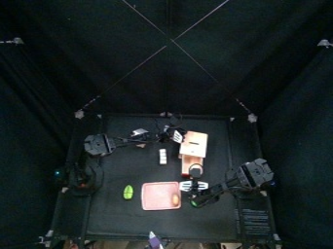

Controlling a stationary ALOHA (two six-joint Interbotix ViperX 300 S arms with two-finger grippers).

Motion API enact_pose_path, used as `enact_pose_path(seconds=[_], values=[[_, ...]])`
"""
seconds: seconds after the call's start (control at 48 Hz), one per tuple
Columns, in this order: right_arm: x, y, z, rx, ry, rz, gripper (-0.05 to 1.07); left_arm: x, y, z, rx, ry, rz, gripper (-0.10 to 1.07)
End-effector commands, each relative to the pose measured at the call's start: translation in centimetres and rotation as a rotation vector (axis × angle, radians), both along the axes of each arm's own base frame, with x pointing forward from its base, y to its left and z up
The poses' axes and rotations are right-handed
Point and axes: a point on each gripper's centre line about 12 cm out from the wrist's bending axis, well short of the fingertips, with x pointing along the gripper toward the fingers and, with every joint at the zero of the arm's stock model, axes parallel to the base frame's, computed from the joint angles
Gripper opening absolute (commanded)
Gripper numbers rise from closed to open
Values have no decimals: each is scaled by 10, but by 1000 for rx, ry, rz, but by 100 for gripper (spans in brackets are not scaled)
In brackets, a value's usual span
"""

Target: Close drawer

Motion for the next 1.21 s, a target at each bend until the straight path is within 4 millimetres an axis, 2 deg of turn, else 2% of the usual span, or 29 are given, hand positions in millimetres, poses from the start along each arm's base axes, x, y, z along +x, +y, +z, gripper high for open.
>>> enact_pose_path(seconds=[0.0,0.688,1.188], values=[[8,-3,19,-9,-63,3,34,-1,-2,3,-1,-3,-6,29],[9,-48,25,-85,-66,-68,34,-4,-3,-1,-5,8,-4,29],[11,-69,24,-111,-62,-100,34,-5,-4,-3,-10,13,-3,29]])
